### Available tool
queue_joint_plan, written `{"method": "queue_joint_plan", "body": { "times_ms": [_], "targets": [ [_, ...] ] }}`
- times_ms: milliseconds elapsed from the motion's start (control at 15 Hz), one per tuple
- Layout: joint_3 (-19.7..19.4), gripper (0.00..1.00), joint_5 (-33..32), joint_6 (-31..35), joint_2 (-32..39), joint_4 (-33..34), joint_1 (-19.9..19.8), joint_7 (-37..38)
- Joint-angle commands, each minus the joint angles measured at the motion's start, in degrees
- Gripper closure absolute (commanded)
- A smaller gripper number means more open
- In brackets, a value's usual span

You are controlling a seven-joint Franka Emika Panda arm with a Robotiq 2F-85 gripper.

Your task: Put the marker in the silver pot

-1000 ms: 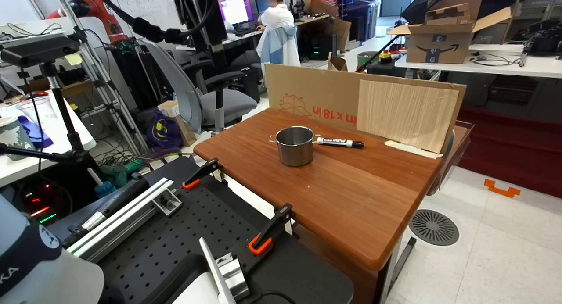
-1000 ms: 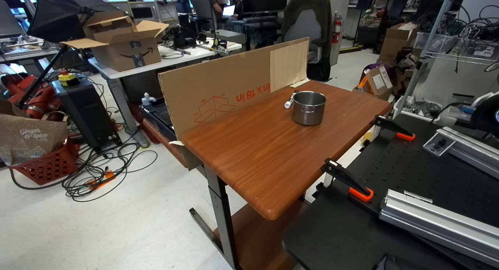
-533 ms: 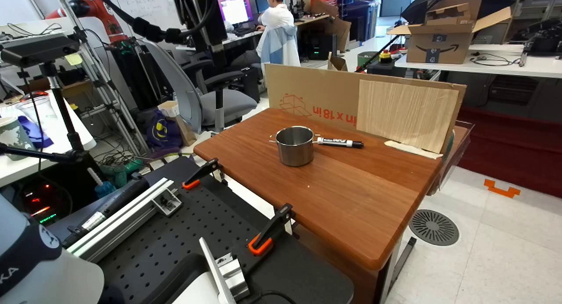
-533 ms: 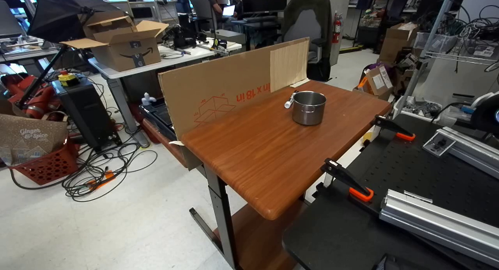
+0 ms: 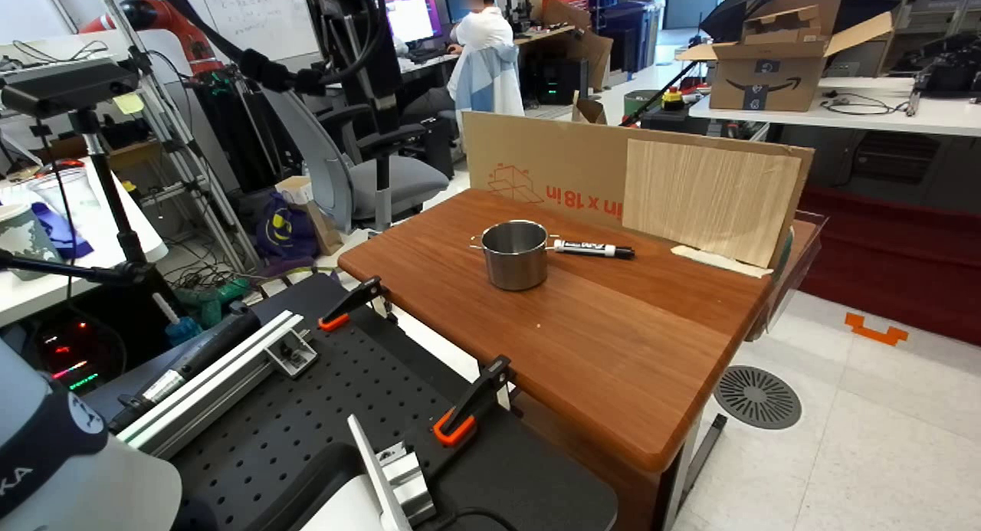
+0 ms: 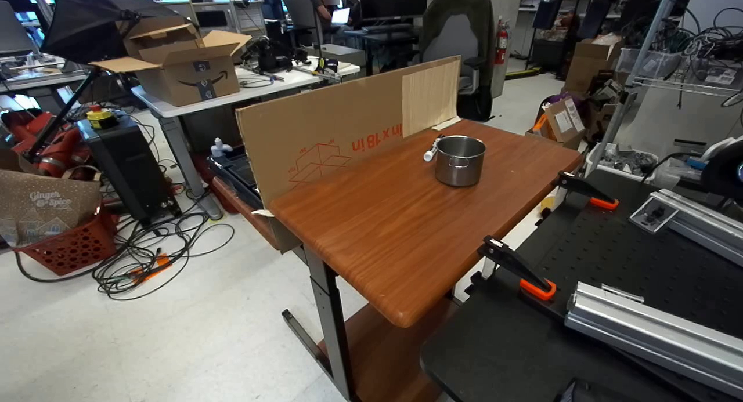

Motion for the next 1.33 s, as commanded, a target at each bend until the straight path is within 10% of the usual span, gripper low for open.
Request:
{"method": "queue_joint_plan", "body": {
  "times_ms": [0,667,1267],
  "targets": [
    [-0.85,0.00,-0.73,5.62,1.88,-0.62,-1.75,-1.22],
    [-7.81,0.00,2.41,21.87,22.61,6.17,-6.77,-1.46],
    [-7.14,0.00,12.39,21.79,43.90,23.98,-8.01,-0.86]
  ]
}}
